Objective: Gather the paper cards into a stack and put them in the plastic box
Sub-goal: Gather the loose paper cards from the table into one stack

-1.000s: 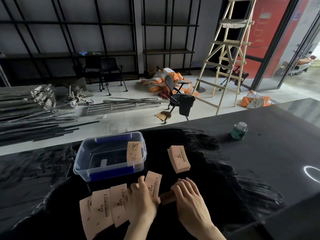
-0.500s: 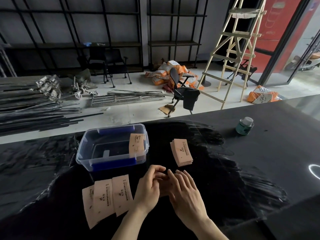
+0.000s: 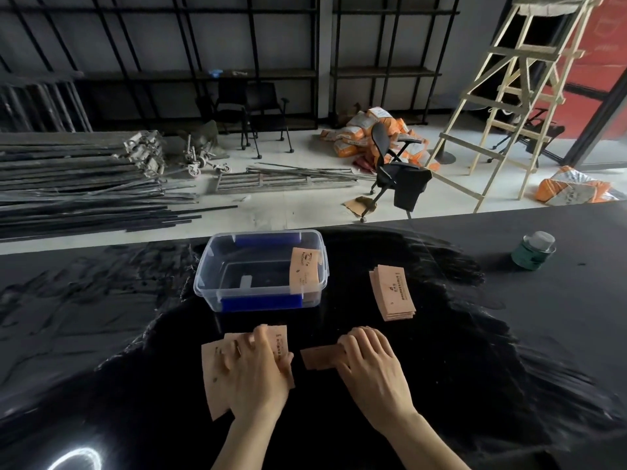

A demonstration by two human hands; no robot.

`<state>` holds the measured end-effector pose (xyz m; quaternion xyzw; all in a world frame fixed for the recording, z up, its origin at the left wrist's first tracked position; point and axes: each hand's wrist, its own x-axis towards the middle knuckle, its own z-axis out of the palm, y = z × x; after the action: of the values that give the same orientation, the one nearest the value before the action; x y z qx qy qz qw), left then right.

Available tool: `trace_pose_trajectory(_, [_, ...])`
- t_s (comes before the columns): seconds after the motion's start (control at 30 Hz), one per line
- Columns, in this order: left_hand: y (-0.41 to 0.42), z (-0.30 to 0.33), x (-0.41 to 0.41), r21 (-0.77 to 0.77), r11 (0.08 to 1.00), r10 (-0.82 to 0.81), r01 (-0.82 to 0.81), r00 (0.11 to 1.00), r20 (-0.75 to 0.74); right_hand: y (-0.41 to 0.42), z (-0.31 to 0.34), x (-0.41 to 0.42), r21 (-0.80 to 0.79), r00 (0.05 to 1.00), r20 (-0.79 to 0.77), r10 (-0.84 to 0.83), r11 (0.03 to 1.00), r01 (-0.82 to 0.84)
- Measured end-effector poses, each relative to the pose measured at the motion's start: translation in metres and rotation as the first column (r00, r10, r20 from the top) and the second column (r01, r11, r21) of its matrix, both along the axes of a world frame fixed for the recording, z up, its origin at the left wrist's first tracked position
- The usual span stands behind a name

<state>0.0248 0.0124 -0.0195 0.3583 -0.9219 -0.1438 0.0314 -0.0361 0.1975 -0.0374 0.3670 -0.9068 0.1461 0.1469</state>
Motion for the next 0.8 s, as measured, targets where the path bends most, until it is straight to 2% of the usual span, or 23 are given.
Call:
trace_pose_trajectory(0.07, [0.000, 0.006, -0.001, 0.025, 1.000, -0.006, 0.007, 0.999, -0.040, -0.003, 0.000, -0.002, 0.048, 1.000, -0.009, 0.027, 0.998, -0.027])
trace_pose_trajectory(0.13, [-0.004, 0.012, -0.002, 0.098, 0.993, -0.052, 0.069, 0.984, -0.168, -0.004, -0.002, -0.003, 0.092, 0.999, -0.010, 0.043, 0.995, -0.042])
trace_pose_trajectory(0.2, [-0.008, 0.016, -0.003, 0.237, 0.946, -0.130, 0.222, 0.928, -0.350, -0.005, -0.002, -0.002, 0.126, 0.999, -0.007, 0.041, 0.991, -0.040])
trace_pose_trajectory(0.27, [-0.010, 0.019, -0.008, 0.343, 0.861, -0.199, 0.374, 0.871, -0.450, -0.007, -0.002, 0.000, 0.088, 0.999, -0.002, 0.034, 0.996, -0.034])
trace_pose_trajectory(0.37, [-0.005, 0.021, -0.017, 0.413, 0.753, -0.325, 0.513, 0.835, -0.445, -0.010, 0.001, 0.000, -0.052, 0.999, 0.027, -0.039, 0.998, 0.040])
trace_pose_trajectory(0.43, [0.000, 0.022, -0.020, 0.436, 0.713, -0.332, 0.549, 0.812, -0.480, -0.011, 0.003, 0.000, -0.042, 0.995, 0.083, -0.050, 0.998, 0.054])
trace_pose_trajectory(0.53, [0.011, 0.023, -0.023, 0.452, 0.688, -0.310, 0.567, 0.794, -0.524, -0.012, 0.001, 0.000, 0.002, 0.998, 0.061, -0.021, 1.000, 0.021])
trace_pose_trajectory(0.7, [0.023, 0.025, -0.023, 0.456, 0.710, -0.220, 0.536, 0.785, -0.580, -0.023, 0.006, -0.001, 0.023, 0.999, -0.045, -0.004, 1.000, 0.005])
trace_pose_trajectory(0.73, [0.020, 0.024, -0.019, 0.416, 0.760, -0.184, 0.499, 0.780, -0.599, -0.025, 0.003, -0.001, 0.042, 0.999, -0.031, 0.016, 0.999, -0.014])
trace_pose_trajectory(0.8, [0.005, 0.020, -0.008, 0.266, 0.910, -0.098, 0.318, 0.788, -0.608, -0.027, -0.003, -0.005, 0.115, 0.998, 0.019, 0.054, 0.992, -0.055])
